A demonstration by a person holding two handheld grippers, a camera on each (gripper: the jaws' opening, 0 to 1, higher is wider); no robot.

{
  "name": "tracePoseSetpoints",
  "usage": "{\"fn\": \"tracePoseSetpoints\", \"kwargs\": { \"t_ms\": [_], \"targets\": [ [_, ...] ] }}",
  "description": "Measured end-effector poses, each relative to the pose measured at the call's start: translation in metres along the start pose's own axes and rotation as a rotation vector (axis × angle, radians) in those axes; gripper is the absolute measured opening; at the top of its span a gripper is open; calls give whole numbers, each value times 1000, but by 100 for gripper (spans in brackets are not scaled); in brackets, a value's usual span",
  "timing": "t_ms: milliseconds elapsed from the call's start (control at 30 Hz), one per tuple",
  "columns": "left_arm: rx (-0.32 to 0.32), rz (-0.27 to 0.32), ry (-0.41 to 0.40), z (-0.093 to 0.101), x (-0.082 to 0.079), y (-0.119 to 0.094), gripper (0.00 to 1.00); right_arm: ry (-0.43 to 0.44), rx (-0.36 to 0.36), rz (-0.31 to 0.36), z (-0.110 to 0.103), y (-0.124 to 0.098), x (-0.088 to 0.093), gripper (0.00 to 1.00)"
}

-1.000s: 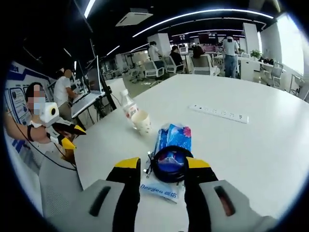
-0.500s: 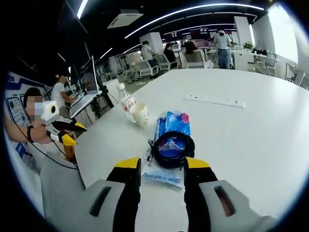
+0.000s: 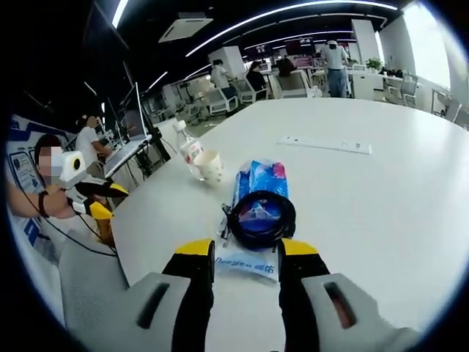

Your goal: Arrange the tabletop items into an orderly group along one side of the table until the central work area is clear of visible clutter.

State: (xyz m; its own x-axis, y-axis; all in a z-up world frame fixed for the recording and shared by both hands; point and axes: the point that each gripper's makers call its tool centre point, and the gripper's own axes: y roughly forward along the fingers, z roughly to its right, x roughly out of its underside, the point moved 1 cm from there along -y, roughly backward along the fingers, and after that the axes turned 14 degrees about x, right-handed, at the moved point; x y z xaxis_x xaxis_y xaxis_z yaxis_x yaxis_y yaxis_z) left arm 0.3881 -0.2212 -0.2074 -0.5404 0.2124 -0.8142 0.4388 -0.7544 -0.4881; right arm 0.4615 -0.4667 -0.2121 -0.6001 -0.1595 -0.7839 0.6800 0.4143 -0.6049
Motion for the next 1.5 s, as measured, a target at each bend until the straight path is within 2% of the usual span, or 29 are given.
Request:
{"fn": "tracePoseSetpoints", "kwargs": {
  "t_ms": [167,500,933,1267,1500],
  "targets": [
    [-6,7,-6,-1,-1,-2,46,-4,2,-2,-2,3,-2,33],
    [-12,8,1,-1,-2,-5,46,-17,31,-29,13,20,-9,33],
    [-24,9,-5,-3,-1,-10,46,-56,21,-42,12,42,-25,33],
    [-43,12,-14,-9,1,-17,46,-40,31,-69,13,57,-19,33],
    [-54,10,-22,-11,4,-21,46,-40,66,-96,22,72,-13,33]
  ]
}}
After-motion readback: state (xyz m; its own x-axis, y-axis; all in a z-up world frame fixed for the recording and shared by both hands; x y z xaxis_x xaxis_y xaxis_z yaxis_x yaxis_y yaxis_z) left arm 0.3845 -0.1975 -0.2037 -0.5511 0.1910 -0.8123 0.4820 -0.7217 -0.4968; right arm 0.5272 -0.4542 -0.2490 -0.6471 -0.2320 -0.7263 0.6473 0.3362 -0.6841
